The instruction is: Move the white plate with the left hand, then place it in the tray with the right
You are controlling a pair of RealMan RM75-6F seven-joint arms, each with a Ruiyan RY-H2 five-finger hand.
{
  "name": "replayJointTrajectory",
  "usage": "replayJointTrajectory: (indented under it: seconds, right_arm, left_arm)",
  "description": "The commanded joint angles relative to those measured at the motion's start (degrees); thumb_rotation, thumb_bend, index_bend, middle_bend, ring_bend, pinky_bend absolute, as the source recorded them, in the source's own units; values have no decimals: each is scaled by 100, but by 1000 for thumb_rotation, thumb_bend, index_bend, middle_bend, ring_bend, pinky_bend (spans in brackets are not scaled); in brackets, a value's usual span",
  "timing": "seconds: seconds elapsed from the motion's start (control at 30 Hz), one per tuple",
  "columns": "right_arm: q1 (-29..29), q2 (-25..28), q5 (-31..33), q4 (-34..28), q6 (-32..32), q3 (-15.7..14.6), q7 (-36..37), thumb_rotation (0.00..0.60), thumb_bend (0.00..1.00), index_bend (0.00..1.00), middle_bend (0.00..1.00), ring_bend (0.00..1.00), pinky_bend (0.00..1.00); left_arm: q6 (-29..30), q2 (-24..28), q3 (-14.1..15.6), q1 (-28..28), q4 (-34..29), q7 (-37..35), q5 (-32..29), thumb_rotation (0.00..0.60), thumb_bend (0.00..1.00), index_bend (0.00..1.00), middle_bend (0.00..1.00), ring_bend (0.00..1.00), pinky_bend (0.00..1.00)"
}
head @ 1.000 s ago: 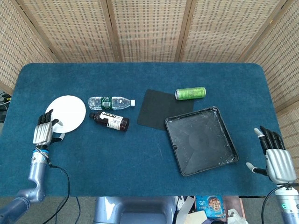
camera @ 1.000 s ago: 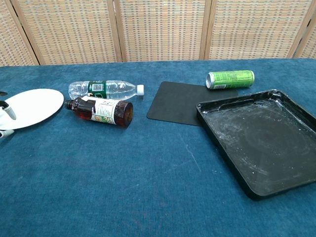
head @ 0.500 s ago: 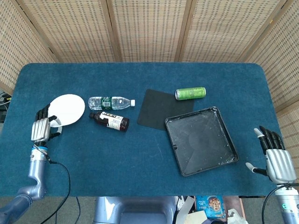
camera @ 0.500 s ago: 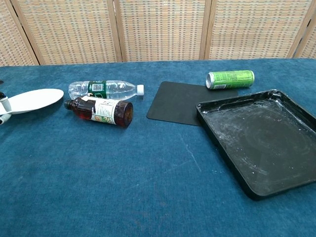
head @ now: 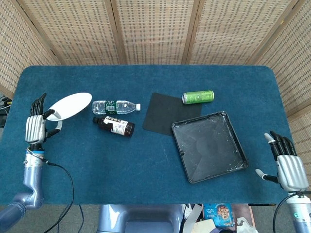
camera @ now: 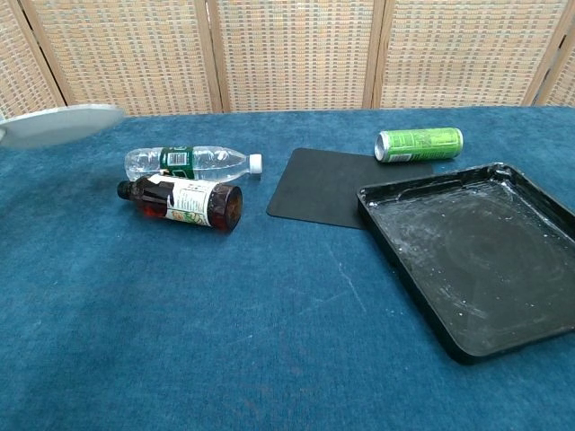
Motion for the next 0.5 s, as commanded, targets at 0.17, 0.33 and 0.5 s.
replayJointTrajectory:
  seconds: [0.17,0.33,0.5]
  right_arm:
    - [-9,11,6,-12,24,9,-6,600,0,0,0,0,0]
    - [-18,10,10,-22,52,19,-32,600,0,0,0,0,0]
    - [-20,-20,59,-21,63,39,-152,600,0,0,0,0,0]
  left_arm:
    - [964,705,304,55,-1491,372,959,600,451,745,0,0,0]
    - [1014,1113,853,-213,-2125,558,1995,600,453,756,0,0,0]
    - [961,1282,1280,-510,-2169,628,2810,600,453,764,0,0,0]
